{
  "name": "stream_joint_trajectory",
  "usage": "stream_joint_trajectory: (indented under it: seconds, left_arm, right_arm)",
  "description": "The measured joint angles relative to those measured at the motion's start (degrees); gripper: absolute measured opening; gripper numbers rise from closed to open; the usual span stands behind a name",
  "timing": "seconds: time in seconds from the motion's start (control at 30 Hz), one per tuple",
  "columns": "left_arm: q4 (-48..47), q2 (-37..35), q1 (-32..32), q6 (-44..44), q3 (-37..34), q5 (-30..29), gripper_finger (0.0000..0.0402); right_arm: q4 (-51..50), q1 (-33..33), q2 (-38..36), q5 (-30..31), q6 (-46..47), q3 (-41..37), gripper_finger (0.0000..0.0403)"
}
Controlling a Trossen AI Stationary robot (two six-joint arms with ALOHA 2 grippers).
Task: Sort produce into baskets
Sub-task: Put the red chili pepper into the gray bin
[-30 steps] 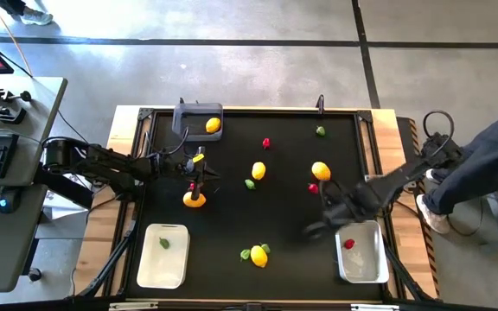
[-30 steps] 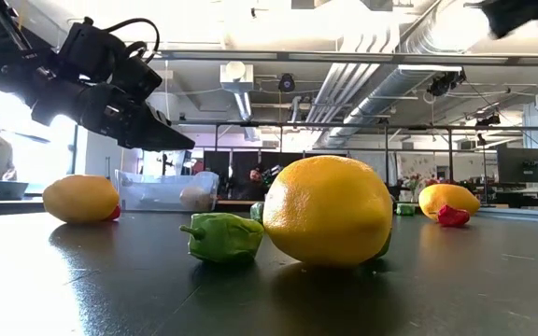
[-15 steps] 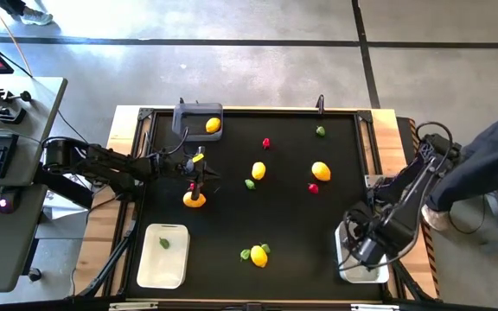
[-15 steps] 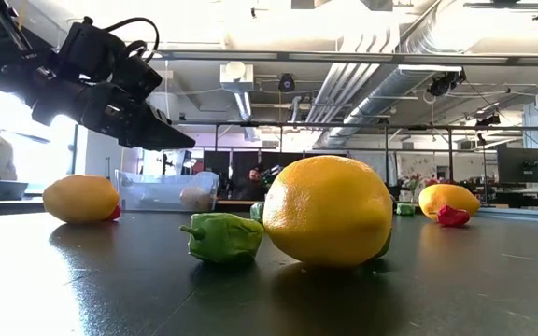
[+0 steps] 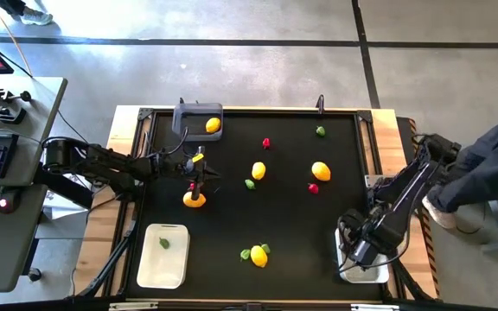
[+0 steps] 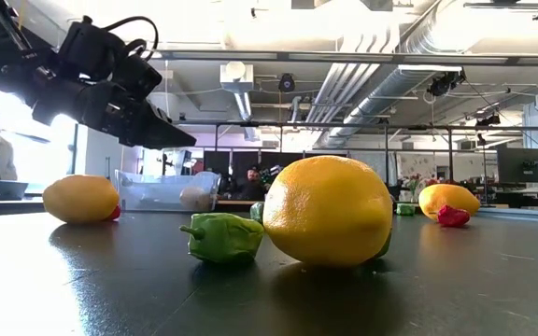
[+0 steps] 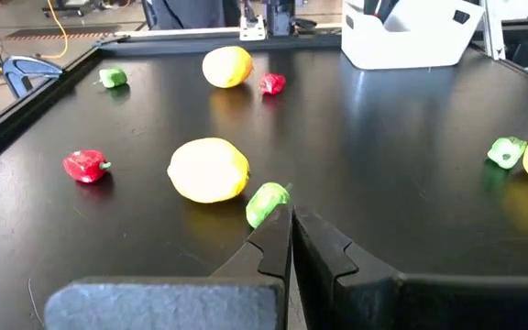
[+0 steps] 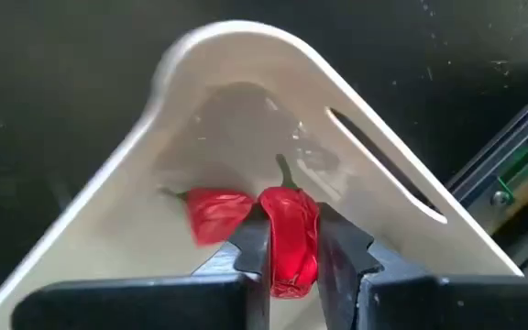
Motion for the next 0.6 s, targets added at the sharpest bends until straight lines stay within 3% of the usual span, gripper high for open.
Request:
stream_joint_trajectory:
  seconds: [0.27, 0.6]
  left_arm:
    - [0.62, -0.02, 0.0, -0.03, 0.0, 0.0, 0.0]
    - [0.46, -0.01, -0.04, -1.45, 0.0, -1.69, 0.0]
  right_arm:
    - [3.54, 0.16, 0.0, -3.95, 2.55, -5.16, 0.007]
    - [0.88, 0.16, -0.04, -4.05, 5.08, -1.69, 0.0151]
